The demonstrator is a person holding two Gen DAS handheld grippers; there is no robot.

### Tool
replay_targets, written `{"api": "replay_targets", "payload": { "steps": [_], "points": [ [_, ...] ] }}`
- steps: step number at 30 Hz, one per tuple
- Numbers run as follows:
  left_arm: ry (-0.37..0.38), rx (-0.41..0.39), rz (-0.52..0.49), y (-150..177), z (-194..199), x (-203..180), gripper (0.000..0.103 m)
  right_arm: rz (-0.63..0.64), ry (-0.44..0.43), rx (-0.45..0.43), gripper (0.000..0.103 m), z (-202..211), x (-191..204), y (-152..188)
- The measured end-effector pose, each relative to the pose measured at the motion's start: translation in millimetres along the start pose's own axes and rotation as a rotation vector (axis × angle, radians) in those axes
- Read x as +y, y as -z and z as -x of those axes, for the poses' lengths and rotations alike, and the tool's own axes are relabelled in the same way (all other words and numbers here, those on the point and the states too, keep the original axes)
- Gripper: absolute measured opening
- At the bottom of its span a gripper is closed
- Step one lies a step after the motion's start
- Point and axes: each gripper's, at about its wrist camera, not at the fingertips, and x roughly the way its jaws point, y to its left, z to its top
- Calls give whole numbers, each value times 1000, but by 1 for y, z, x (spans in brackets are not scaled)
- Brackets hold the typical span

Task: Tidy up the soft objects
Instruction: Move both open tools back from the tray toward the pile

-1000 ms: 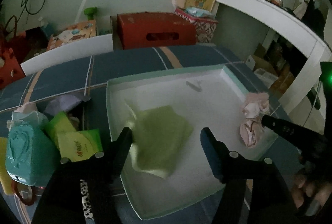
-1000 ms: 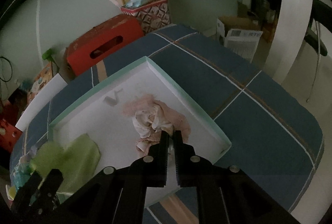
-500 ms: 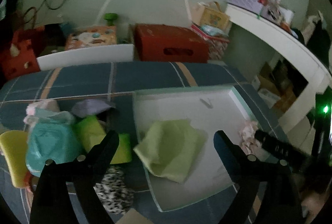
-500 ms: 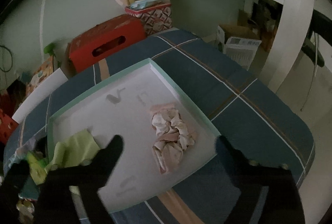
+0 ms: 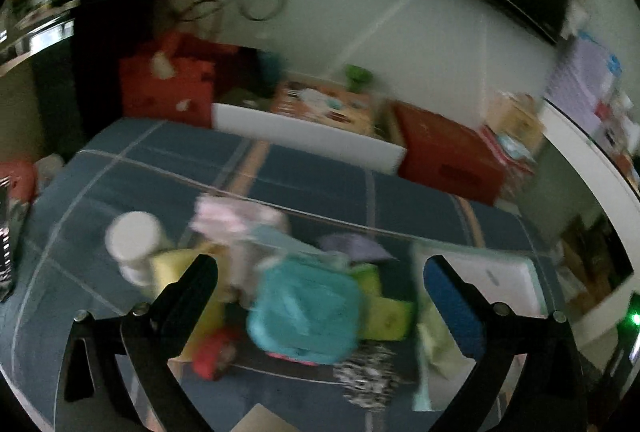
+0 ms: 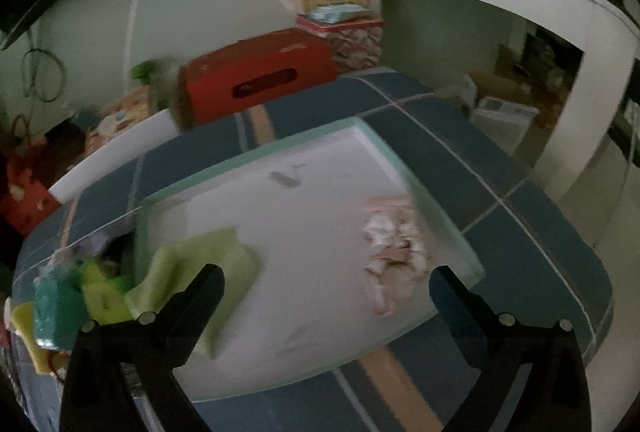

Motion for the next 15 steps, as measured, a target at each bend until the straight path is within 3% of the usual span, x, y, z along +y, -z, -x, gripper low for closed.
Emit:
{"api": "replay_targets", "payload": {
  "steps": [8,15],
  "points": [
    [-137,-15,73,-7,16,54,102,123,-133,3,103,13,64,13],
    [-166,-21,107,5,23,76,103,250,-204,39,103,19,117,37]
  ]
}}
